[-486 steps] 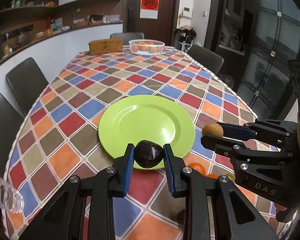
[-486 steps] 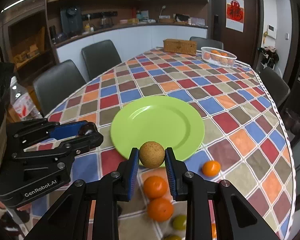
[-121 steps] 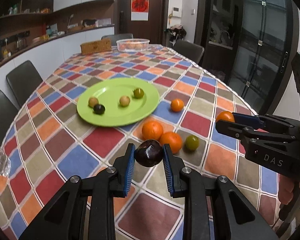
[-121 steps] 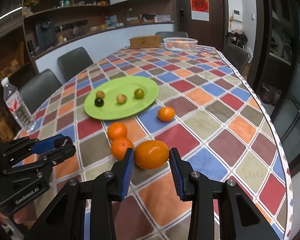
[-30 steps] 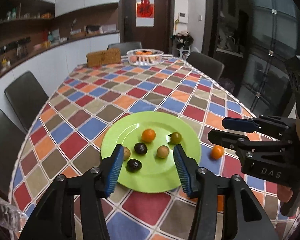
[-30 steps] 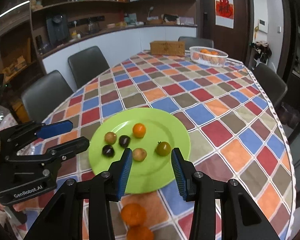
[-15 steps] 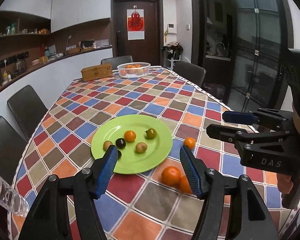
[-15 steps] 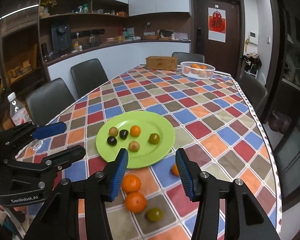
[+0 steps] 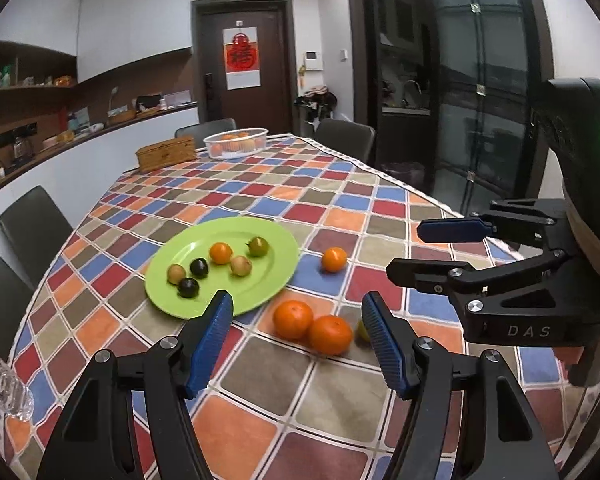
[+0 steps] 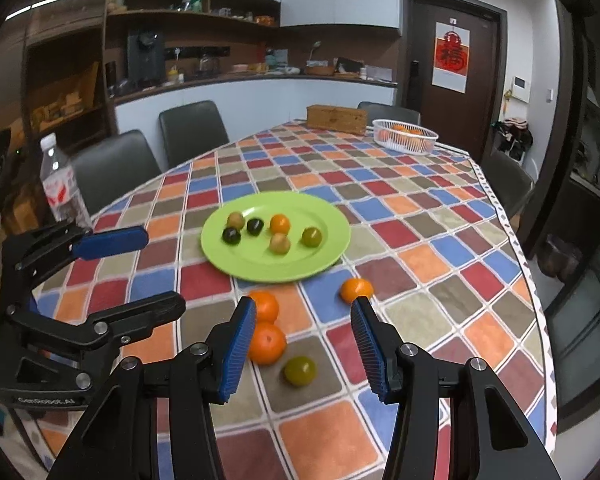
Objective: Organize fruits
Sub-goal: 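Move both open tools back toward the large oranges and green tomato, then grasp the green tomato with the right tool while the left tool grasps a large orange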
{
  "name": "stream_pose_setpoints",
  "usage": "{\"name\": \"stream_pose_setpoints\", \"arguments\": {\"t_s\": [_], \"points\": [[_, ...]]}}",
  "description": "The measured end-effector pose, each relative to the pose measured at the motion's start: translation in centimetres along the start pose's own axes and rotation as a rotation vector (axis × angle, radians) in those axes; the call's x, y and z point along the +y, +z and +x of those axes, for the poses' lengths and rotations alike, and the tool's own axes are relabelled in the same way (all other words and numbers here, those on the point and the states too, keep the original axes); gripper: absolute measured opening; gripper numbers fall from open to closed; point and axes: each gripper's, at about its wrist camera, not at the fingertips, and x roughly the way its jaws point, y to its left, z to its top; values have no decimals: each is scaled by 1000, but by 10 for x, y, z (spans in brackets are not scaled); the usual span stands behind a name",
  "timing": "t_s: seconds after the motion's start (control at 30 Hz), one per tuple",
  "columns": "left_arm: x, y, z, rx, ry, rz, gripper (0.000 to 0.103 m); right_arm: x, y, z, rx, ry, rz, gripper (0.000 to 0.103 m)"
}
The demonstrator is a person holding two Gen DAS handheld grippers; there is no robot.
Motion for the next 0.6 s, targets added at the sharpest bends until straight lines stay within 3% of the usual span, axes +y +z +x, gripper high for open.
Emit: {"name": "stream_pose_setpoints", "arguments": {"t_s": [0.3,0.6], "points": [[-13,-17,24,52,-39,91,65,0,-22,14,54,6,-67,50],[-23,-31,49,114,-77,202,55,-1,-37,36,123,33,-123,50]]}}
